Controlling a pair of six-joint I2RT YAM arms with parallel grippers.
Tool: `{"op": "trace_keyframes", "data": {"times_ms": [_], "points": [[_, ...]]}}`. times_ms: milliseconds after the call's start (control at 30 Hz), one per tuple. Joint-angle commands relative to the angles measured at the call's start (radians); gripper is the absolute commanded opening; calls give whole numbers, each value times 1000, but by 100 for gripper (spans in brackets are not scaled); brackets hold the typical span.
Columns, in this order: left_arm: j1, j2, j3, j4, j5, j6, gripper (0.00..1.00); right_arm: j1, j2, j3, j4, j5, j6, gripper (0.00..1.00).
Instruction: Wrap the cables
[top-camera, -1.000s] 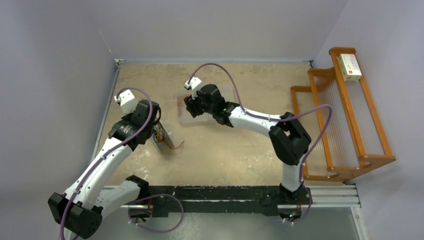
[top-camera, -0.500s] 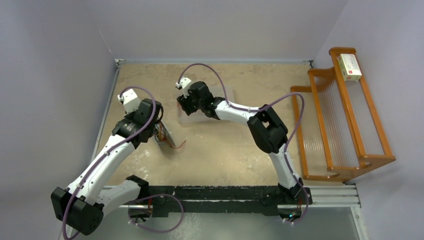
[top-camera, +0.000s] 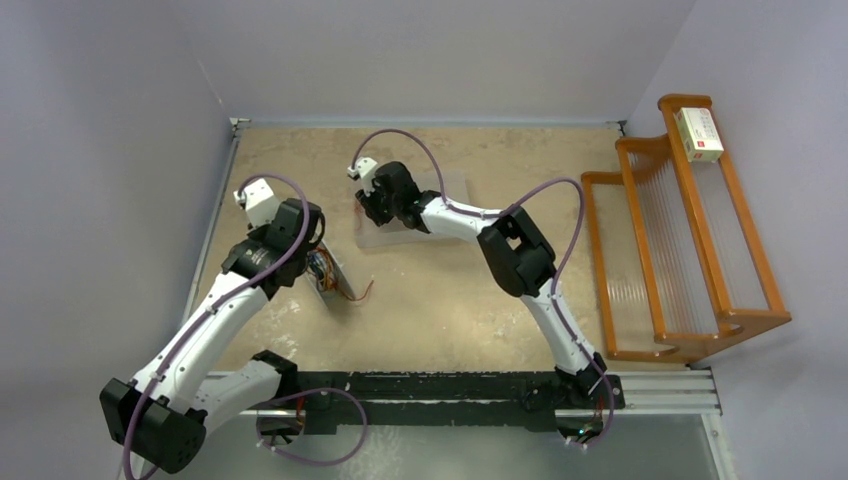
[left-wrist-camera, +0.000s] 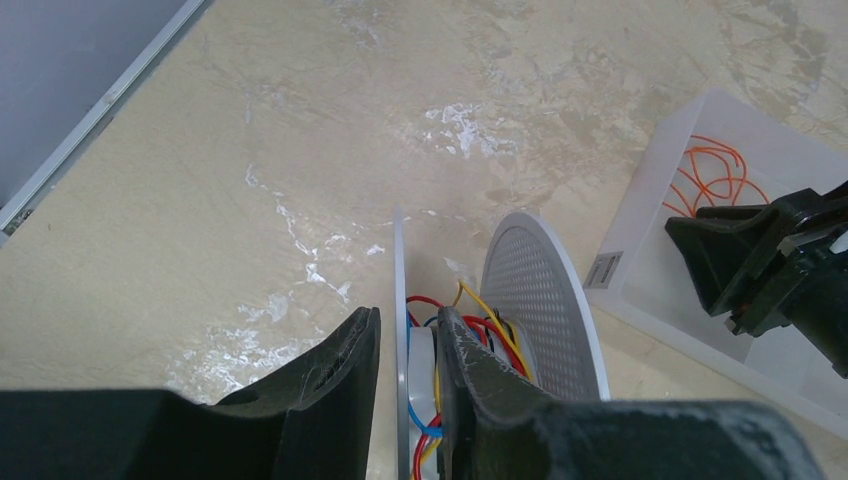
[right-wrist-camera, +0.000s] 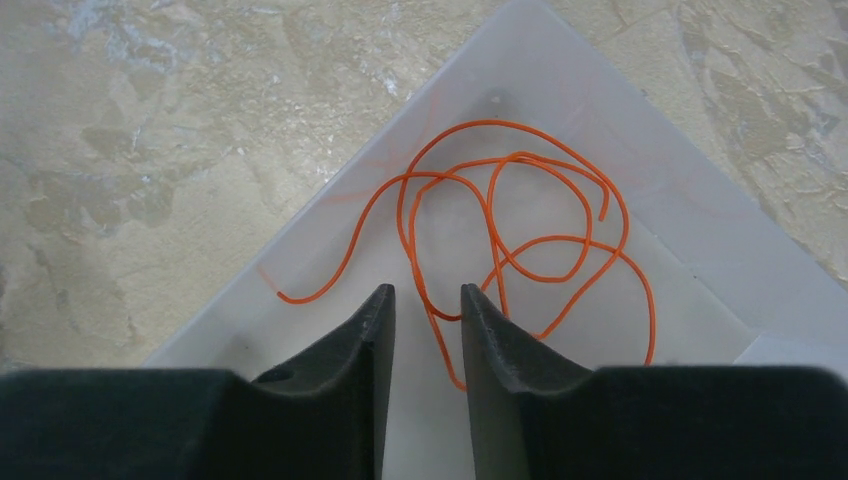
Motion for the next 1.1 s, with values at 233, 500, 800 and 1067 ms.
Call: {"op": "trace_keyframes", "data": {"times_ms": [233, 500, 800, 1067], "points": [[1, -37, -23, 20, 21, 27, 27, -6, -96, -43, 85, -68, 5, 0], [0, -39, -46, 43, 75, 20, 24, -6, -256, -200, 172, -65, 41, 0], [0, -39, -81, 74, 155, 8, 22, -6, -392, -384, 274, -67, 89, 0], [1, -40, -59, 59, 140, 11, 22, -6, -469, -474, 303, -67, 116, 0]]}}
